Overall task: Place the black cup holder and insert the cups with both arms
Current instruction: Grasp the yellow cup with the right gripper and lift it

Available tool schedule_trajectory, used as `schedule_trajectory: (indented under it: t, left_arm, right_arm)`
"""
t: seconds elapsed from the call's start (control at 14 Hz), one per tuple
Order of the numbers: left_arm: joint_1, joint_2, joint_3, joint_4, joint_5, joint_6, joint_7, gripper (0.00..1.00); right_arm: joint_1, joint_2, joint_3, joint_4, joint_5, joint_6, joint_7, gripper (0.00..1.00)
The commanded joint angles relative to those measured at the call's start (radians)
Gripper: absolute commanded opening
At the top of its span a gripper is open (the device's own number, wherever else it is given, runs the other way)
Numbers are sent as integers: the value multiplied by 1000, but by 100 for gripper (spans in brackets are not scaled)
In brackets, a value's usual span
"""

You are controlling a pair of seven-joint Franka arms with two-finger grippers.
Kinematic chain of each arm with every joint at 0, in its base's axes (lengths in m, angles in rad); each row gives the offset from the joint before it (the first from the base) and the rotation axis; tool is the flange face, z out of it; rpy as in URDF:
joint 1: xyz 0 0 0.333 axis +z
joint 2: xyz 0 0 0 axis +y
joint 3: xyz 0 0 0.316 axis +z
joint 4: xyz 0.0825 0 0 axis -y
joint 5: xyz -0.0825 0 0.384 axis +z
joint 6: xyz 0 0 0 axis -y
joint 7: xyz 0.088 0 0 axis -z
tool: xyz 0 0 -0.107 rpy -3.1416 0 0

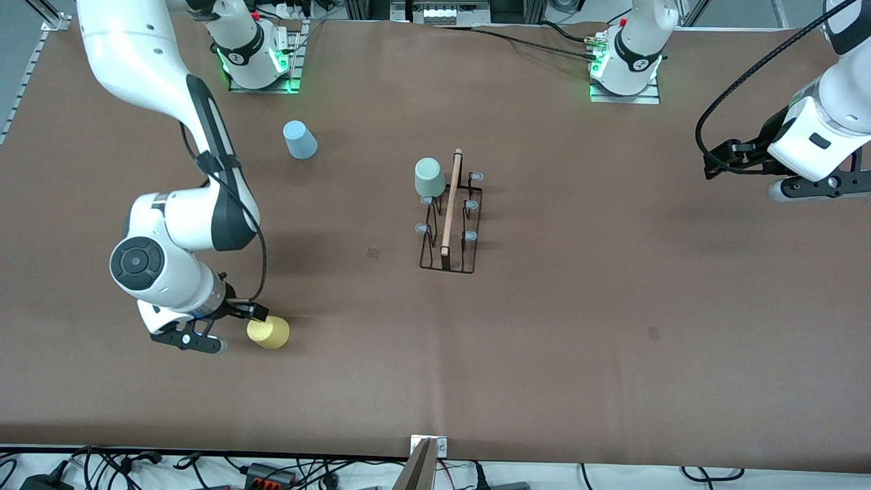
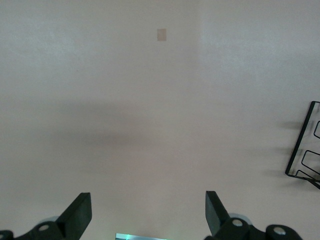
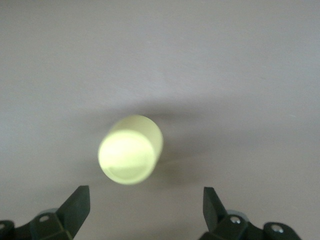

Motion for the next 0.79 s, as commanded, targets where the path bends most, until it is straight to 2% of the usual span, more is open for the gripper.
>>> schedule_trajectory:
  t: [0.0, 0.64, 0.71]
  left_arm:
    - [8, -10, -5, 5, -12, -13, 12, 100]
    - [8, -10, -5, 5, -12, -15, 12, 100]
    - [8, -10, -5, 5, -12, -15, 12, 100]
  right_arm:
    - [-20, 51, 23, 39, 67, 65, -51, 100]
    - [-19, 121, 26, 40, 61, 104, -201, 100]
    - [-19, 124, 25, 43, 61, 116, -207, 95]
